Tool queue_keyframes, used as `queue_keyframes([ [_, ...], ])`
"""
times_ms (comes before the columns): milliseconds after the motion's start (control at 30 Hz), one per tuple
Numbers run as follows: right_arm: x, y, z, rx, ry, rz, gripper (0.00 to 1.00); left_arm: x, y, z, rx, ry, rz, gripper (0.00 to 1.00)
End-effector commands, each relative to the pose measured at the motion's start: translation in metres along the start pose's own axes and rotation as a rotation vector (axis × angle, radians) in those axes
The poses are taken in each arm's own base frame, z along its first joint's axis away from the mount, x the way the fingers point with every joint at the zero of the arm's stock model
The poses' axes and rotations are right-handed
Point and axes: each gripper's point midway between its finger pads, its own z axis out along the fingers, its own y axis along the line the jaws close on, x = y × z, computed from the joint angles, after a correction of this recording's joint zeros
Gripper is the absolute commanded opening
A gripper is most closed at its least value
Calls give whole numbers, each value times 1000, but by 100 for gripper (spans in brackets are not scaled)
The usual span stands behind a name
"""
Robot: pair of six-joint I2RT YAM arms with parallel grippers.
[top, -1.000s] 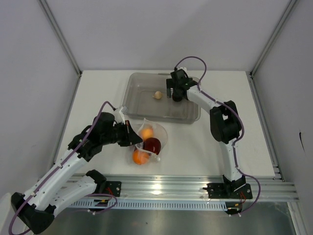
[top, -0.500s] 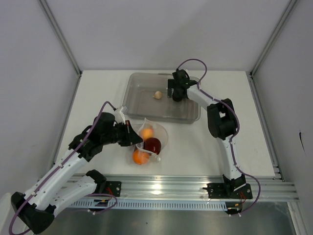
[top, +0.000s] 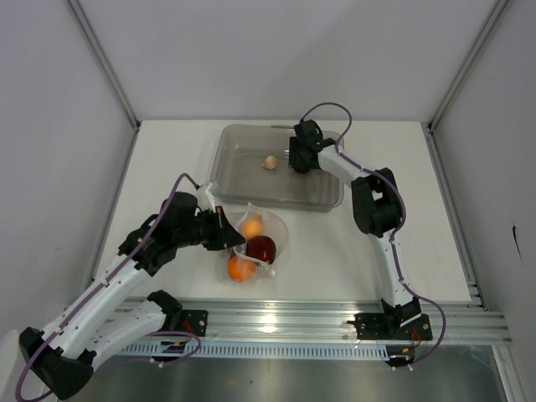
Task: Place the food in the zip-top bag and seal the zipper
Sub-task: Pick up the fake fruit from the bin.
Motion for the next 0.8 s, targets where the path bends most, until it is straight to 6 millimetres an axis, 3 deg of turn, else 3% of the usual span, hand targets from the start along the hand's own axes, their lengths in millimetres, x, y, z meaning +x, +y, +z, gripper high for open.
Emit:
queue_keyframes([
  [0, -22, 4, -3, -19, -48, 18, 62, -2, -4, -1, 21, -12, -11, 1],
  [67, -23, 4, -3, -17, -47, 16, 44, -2, -5, -1, 24, -11, -12, 1],
  [233, -37, 7, -14, -26, -64, 15, 23, -1, -5, -3, 29, -12, -13, 1],
  [267, -40, 7, -18, -29, -68, 12, 15, -1, -5, -3, 27, -14, -15, 1],
  [400, -56, 11, -43, -49, -96, 14, 9, -2, -7, -6, 33, -22, -15, 1],
  [500, -65, 21, -75, -111, -101, 0, 5, -1, -7, -6, 36, -21, -17, 1],
  [533, -68, 24, -93, -136, -105, -9, 3, -1, -7, -6, 36, -22, -19, 1],
  [633, -66, 34, -125, -213, -113, -18, 1, -1, -9, -6, 44, -20, -16, 1],
  [767, -41, 52, -191, -369, -130, -66, 0, -2, -10, -5, 49, -16, -15, 1],
])
